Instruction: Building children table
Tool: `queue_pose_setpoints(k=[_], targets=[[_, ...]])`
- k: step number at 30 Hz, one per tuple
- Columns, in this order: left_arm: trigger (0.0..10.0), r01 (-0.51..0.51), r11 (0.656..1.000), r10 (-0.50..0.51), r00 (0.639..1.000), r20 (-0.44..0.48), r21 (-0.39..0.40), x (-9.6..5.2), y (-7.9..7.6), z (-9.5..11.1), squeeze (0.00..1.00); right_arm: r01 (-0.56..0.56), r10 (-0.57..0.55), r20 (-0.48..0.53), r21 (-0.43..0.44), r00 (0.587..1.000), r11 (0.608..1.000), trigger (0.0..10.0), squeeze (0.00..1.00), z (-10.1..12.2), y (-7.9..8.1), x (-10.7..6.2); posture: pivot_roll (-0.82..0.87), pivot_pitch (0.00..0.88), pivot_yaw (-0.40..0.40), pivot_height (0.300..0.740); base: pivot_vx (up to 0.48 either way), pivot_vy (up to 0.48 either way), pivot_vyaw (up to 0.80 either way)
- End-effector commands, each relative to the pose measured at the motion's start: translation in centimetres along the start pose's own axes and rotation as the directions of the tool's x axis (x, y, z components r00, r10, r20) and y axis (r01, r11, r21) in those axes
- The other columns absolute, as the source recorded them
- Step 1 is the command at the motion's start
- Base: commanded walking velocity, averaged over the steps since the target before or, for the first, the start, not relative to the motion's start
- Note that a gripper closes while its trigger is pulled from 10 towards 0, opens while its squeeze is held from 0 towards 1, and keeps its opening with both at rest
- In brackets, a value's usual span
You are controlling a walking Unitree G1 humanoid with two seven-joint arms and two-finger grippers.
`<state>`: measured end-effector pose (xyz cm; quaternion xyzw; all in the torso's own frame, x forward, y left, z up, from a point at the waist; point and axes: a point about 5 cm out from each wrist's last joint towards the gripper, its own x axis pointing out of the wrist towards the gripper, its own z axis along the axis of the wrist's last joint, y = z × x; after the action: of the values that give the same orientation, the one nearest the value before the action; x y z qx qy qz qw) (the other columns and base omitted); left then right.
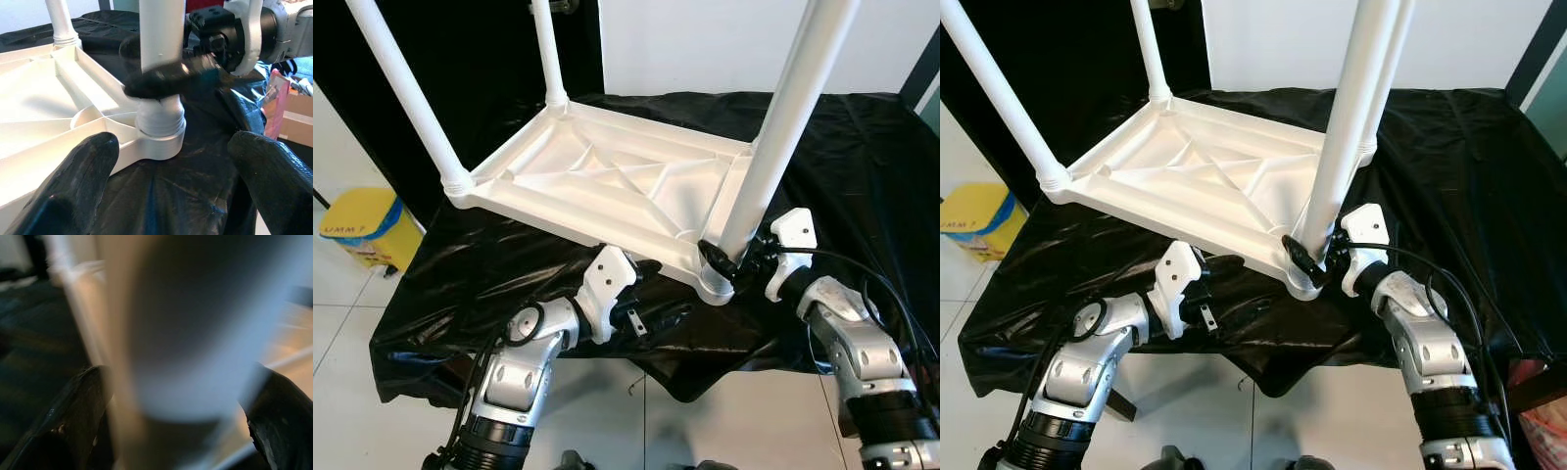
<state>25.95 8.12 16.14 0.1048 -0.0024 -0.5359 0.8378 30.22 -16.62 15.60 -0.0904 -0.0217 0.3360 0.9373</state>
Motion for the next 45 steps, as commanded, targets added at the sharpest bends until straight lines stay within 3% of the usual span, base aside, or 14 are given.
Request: queue_pose_setpoints(k=[1, 4, 5, 14, 15, 22, 34, 36, 37, 42, 45], targets=[[10.0, -0.024, 1.0, 0.024, 1.0, -0.001, -0.009, -0.4, 0.1, 0.1, 0.0, -0.074, 0.074, -0.032, 0.003, 0.997, 0.997, 10.0, 0.0, -0.3, 0.2, 0.4, -0.11, 0.065, 0.006, 0.74, 0.0, 0.0, 0.0], [10.0, -0.024, 1.0, 0.024, 1.0, -0.002, -0.007, -0.5, 0.2, 0.1, 0.0, -0.091, 0.091, -0.04, 0.004, 0.995, 0.996, 10.0, 0.0, -0.4, 0.2, 0.5, -0.11, 0.065, 0.006, 0.74, 0.0, 0.0, 0.0], [10.0, -0.019, 1.0, 0.019, 1.0, -0.001, -0.004, -0.7, 0.3, 0.4, 0.0, -0.122, 0.122, -0.057, 0.005, 0.991, 0.993, 0.0, 0.0, -0.7, 0.1, 0.5, -0.11, 0.054, 0.004, 0.74, 0.0, 0.0, 0.0], [10.0, -0.018, 1.0, 0.018, 1.0, -0.001, -0.002, -0.9, 0.6, 0.7, 0.0, -0.149, 0.149, -0.09, 0.011, 0.985, 0.989, 0.0, 0.0, -1.2, -0.3, 0.1, -0.11, 0.062, 0.009, 0.74, 0.0, 0.0, 0.0], [10.0, -0.018, 1.0, 0.018, 1.0, 0.002, -0.001, -1.0, 0.9, 0.9, 0.0, -0.146, 0.146, -0.098, 0.006, 0.984, 0.989, 10.0, 0.0, -1.2, -0.4, 0.0, -0.12, 0.083, 0.014, 0.74, 0.0, 0.0, 0.0], [10.0, -0.022, 1.0, 0.022, 1.0, -0.005, 0.017, -1.1, 1.6, 1.1, 0.0, -0.065, 0.066, -0.09, 0.007, 0.994, 0.998, 10.0, 0.0, -1.4, -1.2, -0.1, -0.12, 0.068, 0.025, 0.74, 0.0, 0.0, 0.0], [10.0, -0.039, 0.999, 0.039, 0.999, -0.015, 0.008, -1.6, 1.7, 0.8, 0.0, 0.125, -0.122, -0.061, 0.065, 0.991, 0.99, 10.0, 0.0, -2.1, -0.5, -0.3, -0.11, 0.052, 0.017, 0.74, 0.0, 0.0, 0.0], [10.0, -0.041, 0.999, 0.041, 0.999, -0.017, 0.005, -1.6, 1.7, 0.8, 0.0, 0.185, -0.181, -0.065, 0.061, 0.981, 0.981, 10.0, 0.0, -2.3, -0.5, -0.4, -0.1, 0.054, 0.015, 0.74, 0.0, 0.0, 0.0], [10.0, -0.04, 0.999, 0.04, 0.999, -0.018, 0.001, -1.8, 1.6, 0.8, 0.0, 0.27, -0.265, -0.071, 0.066, 0.962, 0.961, 10.0, 0.0, -2.6, -0.2, -0.5, -0.11, 0.058, 0.018, 0.74, 0.0, 0.0, 0.0], [10.0, -0.037, 0.999, 0.037, 0.999, -0.032, -0.004, -1.9, 1.6, 0.4, 0.0, 0.333, -0.328, -0.073, 0.074, 0.942, 0.94, 10.0, 0.0, -2.9, 0.3, -0.6, -0.1, 0.067, 0.012, 0.74, 0.0, 0.0, 0.0], [10.0, -0.046, 0.999, 0.046, 0.998, -0.032, -0.011, -2.0, 1.7, 0.5, 0.0, 0.422, -0.417, -0.063, 0.115, 0.907, 0.899, 10.0, 0.0, -2.8, 0.9, -0.8, -0.11, 0.075, 0.016, 0.74, 0.0, 0.0, 0.0]])
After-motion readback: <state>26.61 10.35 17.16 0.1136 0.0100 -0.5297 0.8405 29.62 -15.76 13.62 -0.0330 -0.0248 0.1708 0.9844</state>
